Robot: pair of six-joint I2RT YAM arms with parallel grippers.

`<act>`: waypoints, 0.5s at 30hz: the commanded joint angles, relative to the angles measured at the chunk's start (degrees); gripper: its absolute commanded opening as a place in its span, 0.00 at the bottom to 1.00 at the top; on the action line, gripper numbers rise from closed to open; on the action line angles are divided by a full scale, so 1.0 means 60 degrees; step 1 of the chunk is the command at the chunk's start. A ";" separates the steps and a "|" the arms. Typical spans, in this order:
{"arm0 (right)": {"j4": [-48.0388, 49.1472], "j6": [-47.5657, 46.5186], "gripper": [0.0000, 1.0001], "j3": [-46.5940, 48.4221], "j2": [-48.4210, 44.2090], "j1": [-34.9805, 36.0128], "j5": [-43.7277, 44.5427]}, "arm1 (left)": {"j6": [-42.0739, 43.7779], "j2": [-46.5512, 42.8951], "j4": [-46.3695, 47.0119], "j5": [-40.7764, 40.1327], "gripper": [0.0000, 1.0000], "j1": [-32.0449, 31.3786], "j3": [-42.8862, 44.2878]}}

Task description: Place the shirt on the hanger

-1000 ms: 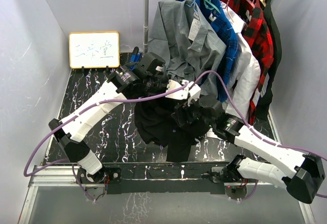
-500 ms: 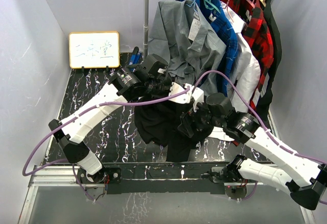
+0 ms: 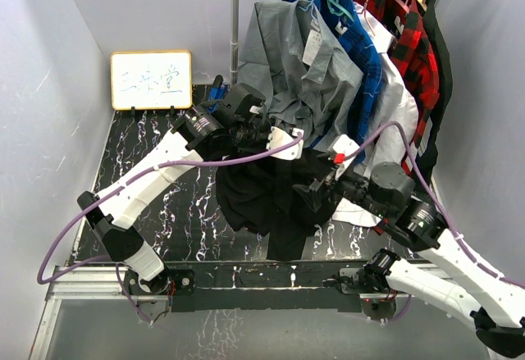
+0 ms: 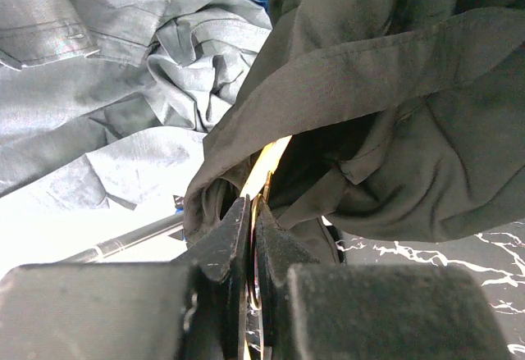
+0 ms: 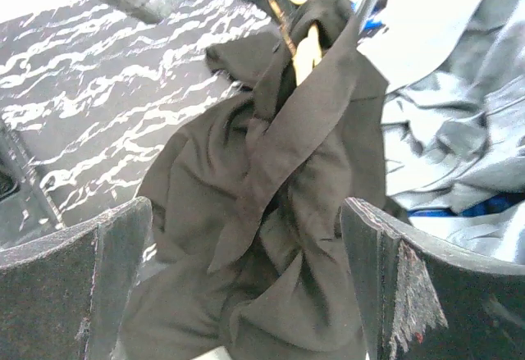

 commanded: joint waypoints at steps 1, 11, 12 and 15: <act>0.1785 -0.0473 0.99 -0.0865 -0.0502 0.0045 0.0834 | 0.0045 -0.0218 0.0085 -0.0155 0.00 0.0017 0.0082; 0.4158 -0.1137 0.99 -0.2009 0.0647 0.0034 0.1586 | -0.0092 -0.0286 -0.0018 0.0113 0.00 0.0012 0.0135; 0.4323 -0.1154 0.99 -0.2012 0.0871 0.0033 0.1535 | -0.0093 -0.0285 -0.0030 0.0120 0.00 0.0007 0.0128; 0.4855 -0.1169 0.98 -0.2100 0.1571 0.0028 0.1340 | -0.0115 -0.0266 -0.0040 0.0134 0.00 0.0016 0.0125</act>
